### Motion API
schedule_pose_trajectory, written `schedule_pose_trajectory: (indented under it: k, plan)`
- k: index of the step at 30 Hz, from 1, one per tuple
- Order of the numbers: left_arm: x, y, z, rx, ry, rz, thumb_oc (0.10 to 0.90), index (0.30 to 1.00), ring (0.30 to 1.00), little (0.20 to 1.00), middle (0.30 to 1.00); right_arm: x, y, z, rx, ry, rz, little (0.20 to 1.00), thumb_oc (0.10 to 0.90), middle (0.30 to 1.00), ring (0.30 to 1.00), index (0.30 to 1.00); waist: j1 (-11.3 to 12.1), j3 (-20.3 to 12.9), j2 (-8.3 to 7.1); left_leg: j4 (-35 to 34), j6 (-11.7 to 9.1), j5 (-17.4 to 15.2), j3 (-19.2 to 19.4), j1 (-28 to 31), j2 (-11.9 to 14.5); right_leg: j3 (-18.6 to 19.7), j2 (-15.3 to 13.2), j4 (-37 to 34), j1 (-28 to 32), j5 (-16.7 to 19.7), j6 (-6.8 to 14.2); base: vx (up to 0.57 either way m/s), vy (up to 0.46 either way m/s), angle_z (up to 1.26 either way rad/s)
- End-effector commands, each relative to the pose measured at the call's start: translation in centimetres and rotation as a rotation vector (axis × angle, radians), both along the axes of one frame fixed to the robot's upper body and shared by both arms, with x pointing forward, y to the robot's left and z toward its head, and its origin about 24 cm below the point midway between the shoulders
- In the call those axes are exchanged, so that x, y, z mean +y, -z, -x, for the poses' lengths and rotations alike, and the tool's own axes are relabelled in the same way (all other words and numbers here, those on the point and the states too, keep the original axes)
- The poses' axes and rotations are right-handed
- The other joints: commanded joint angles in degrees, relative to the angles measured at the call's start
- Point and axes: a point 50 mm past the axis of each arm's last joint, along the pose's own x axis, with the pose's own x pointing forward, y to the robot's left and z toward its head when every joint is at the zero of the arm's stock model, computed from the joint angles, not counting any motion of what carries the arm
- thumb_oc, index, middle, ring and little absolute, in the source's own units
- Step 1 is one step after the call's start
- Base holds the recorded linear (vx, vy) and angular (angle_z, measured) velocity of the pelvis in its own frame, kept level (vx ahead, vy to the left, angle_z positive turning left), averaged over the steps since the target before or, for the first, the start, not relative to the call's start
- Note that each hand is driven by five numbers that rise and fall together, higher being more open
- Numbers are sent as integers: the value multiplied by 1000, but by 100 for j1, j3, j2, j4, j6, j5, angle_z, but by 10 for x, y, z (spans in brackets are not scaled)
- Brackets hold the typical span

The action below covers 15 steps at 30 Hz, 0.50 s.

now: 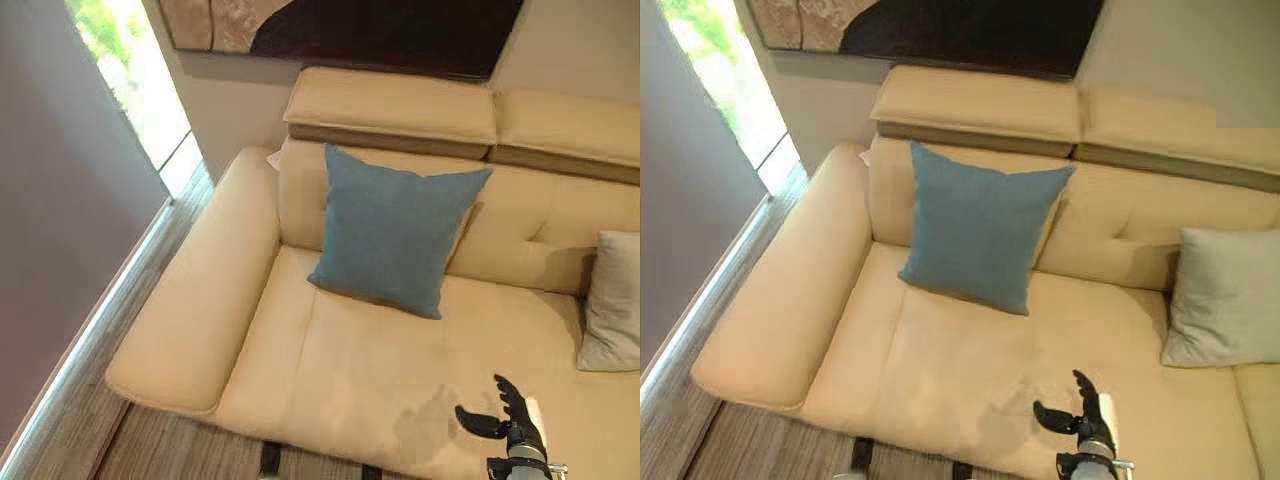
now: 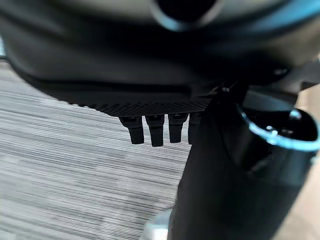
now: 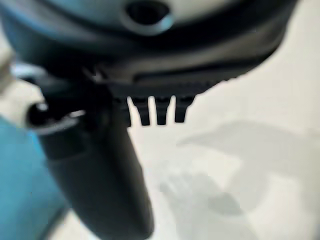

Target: Pick up all the scattered cushions and arrange them neatly on the sofa.

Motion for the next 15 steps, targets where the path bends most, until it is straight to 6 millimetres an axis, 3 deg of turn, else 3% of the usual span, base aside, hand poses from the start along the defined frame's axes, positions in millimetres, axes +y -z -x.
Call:
schedule_pose_trajectory:
  k: [1,2,3,5,6,7,9,11,15]
  plan:
    - [20,-9,-17,-59,91,-116,800,900,900,900,900,-10,-43,-39,-278,18,28,900,800,900,900,900,-201,-29,-349,1277,487,-1038,483,794,-40,65,-230,681,-69,-929,455,-334,-10,-2]
    - [20,-9,-18,-62,114,-116,800,900,900,900,900,-8,-43,-39,-274,1,23,900,800,900,900,900,-244,-82,-334,1500,526,-1229,457,974,-121,52,-257,718,-126,-901,449,-347,96,21]
    - [17,-9,-20,-71,155,-119,800,900,900,900,900,-7,-41,-39,-256,-14,20,900,800,900,900,900,-323,-160,-237,1830,545,-1466,278,1545,-271,144,-220,843,-232,-802,437,-205,99,33]
    - [13,-9,-25,-88,176,-111,800,900,900,900,900,-6,-41,-40,-255,-16,16,900,800,900,900,900,-388,-173,-186,1987,568,-1487,85,1697,-395,197,-237,992,-339,-754,445,-253,202,30]
    - [6,-11,-43,-135,222,-104,800,900,900,900,900,-7,-43,-44,-257,-7,19,900,800,900,900,900,-542,-222,-82,1687,634,-1737,149,2001,-368,173,-276,1148,-454,-723,503,-257,229,46]
    - [6,-11,-43,-135,222,-104,800,900,900,900,900,-7,-43,-44,-257,-7,19,900,800,900,900,900,-542,-221,-82,1686,634,-1737,149,2003,-368,173,-276,1148,-453,-723,503,-259,240,69]
    - [-2,-17,-67,-212,292,-109,800,900,900,900,900,-8,-47,-50,-283,11,19,900,800,900,900,900,-648,-250,6,1222,706,-2066,228,2320,-394,170,-344,1278,-640,-571,594,-262,264,62]
    - [-11,-29,-102,-332,393,-122,800,900,900,900,900,-1,-50,-62,-312,25,-2,900,800,900,900,900,-657,-139,-47,1004,920,-2510,217,2220,-676,164,-639,1265,-865,-212,819,-479,421,29]
    - [-10,-33,-115,-342,474,-165,800,900,900,900,900,20,-45,-73,-309,-15,-65,900,800,900,900,900,-557,15,-203,765,1096,-2694,223,2196,-959,182,-820,970,-926,182,1065,-300,231,-10]
